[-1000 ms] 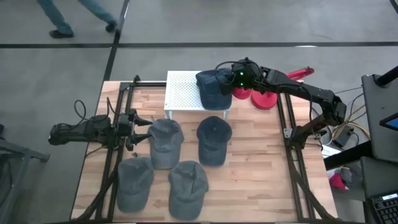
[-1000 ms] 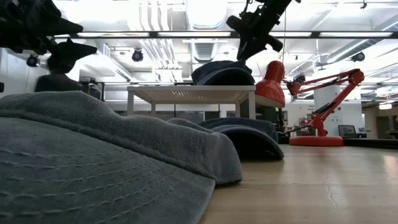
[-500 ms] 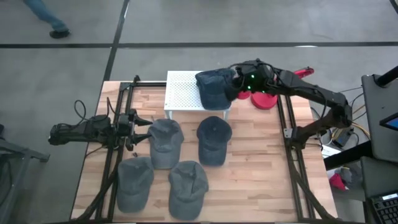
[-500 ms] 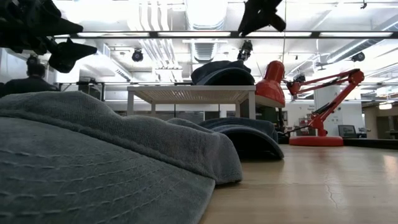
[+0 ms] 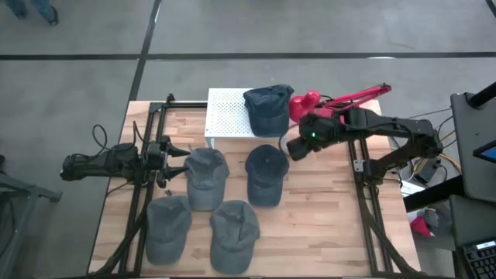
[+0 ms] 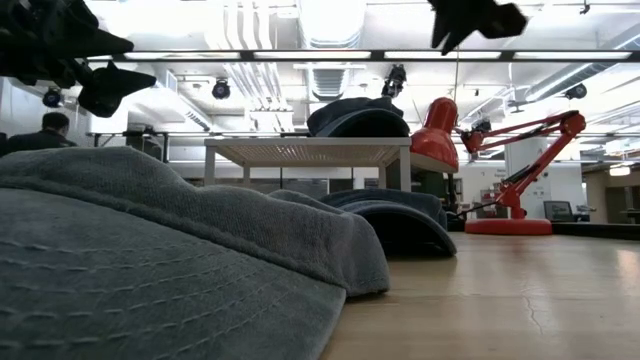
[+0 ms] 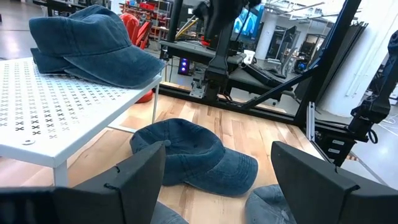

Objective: Pick & Place hat
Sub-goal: Stack the dark blue cap on the dark blue cap on the shelf

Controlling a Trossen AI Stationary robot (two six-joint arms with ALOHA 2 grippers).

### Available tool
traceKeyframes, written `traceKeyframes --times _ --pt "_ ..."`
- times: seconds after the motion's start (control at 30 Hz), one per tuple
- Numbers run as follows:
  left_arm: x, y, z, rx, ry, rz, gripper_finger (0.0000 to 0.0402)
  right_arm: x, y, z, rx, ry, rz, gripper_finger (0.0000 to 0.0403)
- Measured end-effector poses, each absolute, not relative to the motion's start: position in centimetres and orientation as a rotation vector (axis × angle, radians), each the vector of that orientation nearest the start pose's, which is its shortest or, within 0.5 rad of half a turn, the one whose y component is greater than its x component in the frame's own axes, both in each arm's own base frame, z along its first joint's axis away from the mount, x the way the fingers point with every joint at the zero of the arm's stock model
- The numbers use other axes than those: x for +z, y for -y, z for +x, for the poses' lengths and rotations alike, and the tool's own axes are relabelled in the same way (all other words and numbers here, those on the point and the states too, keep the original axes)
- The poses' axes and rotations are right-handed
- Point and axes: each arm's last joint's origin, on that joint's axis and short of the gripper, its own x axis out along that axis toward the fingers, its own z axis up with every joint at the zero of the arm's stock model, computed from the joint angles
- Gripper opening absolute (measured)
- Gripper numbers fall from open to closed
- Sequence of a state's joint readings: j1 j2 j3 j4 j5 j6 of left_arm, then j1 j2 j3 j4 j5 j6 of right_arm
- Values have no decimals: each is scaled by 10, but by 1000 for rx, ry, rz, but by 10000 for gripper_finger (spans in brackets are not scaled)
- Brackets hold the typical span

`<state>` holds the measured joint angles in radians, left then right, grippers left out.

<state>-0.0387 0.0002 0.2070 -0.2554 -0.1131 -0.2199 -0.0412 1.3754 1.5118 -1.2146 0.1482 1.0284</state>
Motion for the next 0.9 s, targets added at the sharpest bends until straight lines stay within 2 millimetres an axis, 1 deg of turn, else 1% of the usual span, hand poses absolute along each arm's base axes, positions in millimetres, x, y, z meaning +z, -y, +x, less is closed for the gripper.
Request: traceKeyframes --times 0.23,0.5,0.67,0.9 --pt "208 0 80 79 -40 -216 296 357 -15 246 -726 -947 930 120" --pt "208 0 80 79 -40 -216 296 330 -37 242 -842 -988 1051 188" --pt "208 0 80 79 -40 -216 296 311 -46 243 -905 -963 1133 221" --pt "208 0 80 79 -40 -217 296 284 -48 251 -941 -880 1247 253"
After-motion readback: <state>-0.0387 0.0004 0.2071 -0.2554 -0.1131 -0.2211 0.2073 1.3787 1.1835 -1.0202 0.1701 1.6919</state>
